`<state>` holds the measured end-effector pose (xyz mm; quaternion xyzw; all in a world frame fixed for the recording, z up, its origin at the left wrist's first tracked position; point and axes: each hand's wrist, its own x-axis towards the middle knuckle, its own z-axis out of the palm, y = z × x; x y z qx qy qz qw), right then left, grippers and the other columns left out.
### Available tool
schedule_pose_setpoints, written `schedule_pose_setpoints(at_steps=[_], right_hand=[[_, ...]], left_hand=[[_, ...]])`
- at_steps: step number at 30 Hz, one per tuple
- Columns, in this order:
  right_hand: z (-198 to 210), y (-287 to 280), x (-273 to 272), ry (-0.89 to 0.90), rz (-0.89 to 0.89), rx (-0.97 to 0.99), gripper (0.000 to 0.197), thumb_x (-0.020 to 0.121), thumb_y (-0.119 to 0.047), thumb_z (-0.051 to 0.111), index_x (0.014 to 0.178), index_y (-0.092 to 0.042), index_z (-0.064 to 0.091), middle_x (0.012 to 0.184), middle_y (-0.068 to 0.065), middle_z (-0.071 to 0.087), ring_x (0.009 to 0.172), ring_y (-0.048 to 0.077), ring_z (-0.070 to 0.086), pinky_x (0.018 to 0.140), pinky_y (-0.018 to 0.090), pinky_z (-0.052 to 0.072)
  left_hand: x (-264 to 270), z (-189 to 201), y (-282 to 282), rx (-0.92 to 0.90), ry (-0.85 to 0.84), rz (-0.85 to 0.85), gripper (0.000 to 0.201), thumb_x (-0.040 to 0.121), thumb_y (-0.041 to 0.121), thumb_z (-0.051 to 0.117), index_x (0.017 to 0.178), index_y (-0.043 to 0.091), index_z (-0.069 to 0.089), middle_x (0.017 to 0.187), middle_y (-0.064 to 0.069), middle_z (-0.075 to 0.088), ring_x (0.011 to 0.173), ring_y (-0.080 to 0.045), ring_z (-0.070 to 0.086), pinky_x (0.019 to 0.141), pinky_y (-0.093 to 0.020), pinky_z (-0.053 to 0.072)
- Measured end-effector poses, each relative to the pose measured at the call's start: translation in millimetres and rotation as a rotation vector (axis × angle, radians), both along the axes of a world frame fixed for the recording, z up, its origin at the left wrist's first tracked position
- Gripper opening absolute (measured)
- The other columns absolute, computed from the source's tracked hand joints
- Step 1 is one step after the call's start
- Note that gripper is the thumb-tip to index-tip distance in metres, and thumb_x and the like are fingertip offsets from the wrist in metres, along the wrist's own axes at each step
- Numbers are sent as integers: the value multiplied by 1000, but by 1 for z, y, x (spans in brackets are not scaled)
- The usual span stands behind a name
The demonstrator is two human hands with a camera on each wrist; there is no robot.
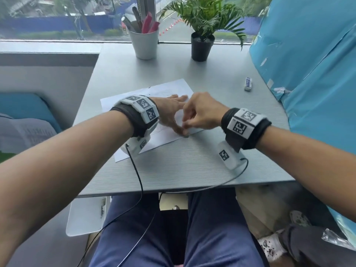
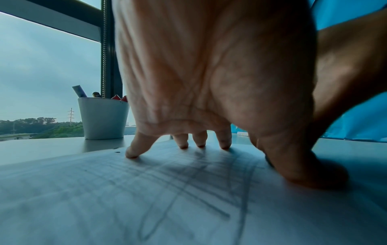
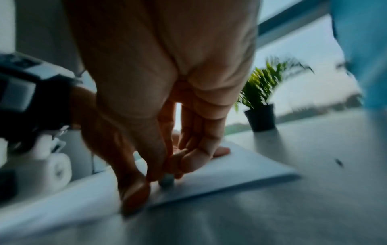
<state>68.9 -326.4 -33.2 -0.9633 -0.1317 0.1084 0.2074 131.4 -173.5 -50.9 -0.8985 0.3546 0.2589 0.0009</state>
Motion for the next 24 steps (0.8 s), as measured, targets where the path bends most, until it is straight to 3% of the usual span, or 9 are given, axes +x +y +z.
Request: schedule_pose_setpoints(at_steps=[4,6,9,13,17,20,22,24], right_hand=[[11,-28,25,-56,-200,-48,10,73,-20,81,81,-14,79,68,-4,69,60,6,60,54,13,41],[7,-15,15,-56,-127,-52,6,73,-16,80,78,-13,78,74,0,71,68,12,64,56,14,44],[2,3,0,8,36,-29,5,72,-18,82,75,-16,78,72,-4,70,65,6,62,57,17,47],[9,-23,28,-68,-183,-60,10,72,-21,81,80,-15,79,65,-6,65,56,-1,54,52,15,39],[3,5,2,19,25,-31,5,73,-17,81,76,-16,78,69,-7,67,62,1,59,57,17,45],[9,-15,20,-15,-99,-29,10,72,-21,83,78,-15,79,67,-6,69,57,0,57,53,14,44],[10,-22,29,-71,-177,-51,10,72,-20,82,78,-13,79,72,0,72,58,3,58,57,19,50],[6,-6,17,-40,-74,-47,6,73,-17,81,77,-14,78,73,-1,72,59,2,58,58,17,49]], left_hand=[[-4,1,0,27,-12,16,115,69,78,68,156,46,0,166,13,-14,153,-15,-11,123,-56,7],[-2,1,0,17,5,17,115,68,78,68,156,46,2,166,13,-13,153,-15,-11,123,-57,5],[3,1,1,7,28,-7,117,62,82,69,156,47,8,167,12,-12,153,-16,-12,123,-57,3],[-3,4,-2,36,13,15,117,67,77,71,155,48,-1,165,17,-14,153,-12,-12,123,-57,5],[0,2,0,-34,33,-18,111,67,76,73,156,45,14,167,12,-9,153,-17,-11,124,-53,3],[1,0,1,-8,31,9,121,65,77,72,157,41,2,166,14,-12,153,-14,-12,124,-53,3],[-3,1,1,-11,17,37,126,66,76,72,159,36,-2,166,15,-11,153,-13,-11,124,-48,0],[-2,2,1,-44,28,27,123,67,74,74,159,33,3,167,10,-7,153,-14,-8,124,-46,-1]])
